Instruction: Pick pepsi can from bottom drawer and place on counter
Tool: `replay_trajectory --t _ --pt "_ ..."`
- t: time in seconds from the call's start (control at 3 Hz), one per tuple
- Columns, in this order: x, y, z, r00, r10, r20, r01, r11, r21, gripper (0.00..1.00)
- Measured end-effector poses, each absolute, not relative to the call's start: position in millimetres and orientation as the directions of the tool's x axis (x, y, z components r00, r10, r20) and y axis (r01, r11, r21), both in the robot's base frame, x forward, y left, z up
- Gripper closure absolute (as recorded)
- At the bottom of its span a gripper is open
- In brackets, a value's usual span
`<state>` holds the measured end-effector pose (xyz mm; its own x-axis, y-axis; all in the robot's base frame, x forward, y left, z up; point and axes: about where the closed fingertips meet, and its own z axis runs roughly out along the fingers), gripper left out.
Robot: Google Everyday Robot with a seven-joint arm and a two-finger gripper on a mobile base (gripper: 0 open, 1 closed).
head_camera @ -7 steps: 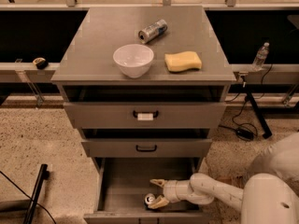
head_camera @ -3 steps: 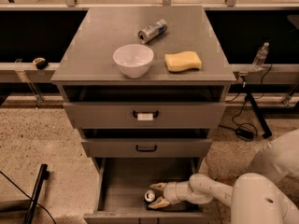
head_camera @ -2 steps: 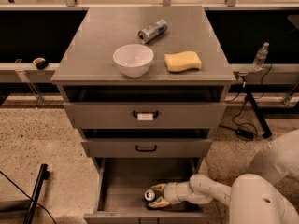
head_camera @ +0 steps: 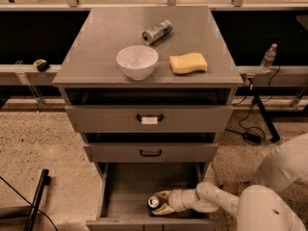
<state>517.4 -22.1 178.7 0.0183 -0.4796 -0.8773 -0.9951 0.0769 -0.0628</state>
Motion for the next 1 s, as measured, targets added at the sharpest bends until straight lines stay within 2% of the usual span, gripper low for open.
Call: replay_trajectory --t 0.67,1.0 --pt "515 -24 218 0.1 -0.349 -0.932 -0.979 0.135 -0.156 1.0" --pt "513 -30 233 0.102 -0.338 -0.935 -0.973 0.16 -0.164 1.0"
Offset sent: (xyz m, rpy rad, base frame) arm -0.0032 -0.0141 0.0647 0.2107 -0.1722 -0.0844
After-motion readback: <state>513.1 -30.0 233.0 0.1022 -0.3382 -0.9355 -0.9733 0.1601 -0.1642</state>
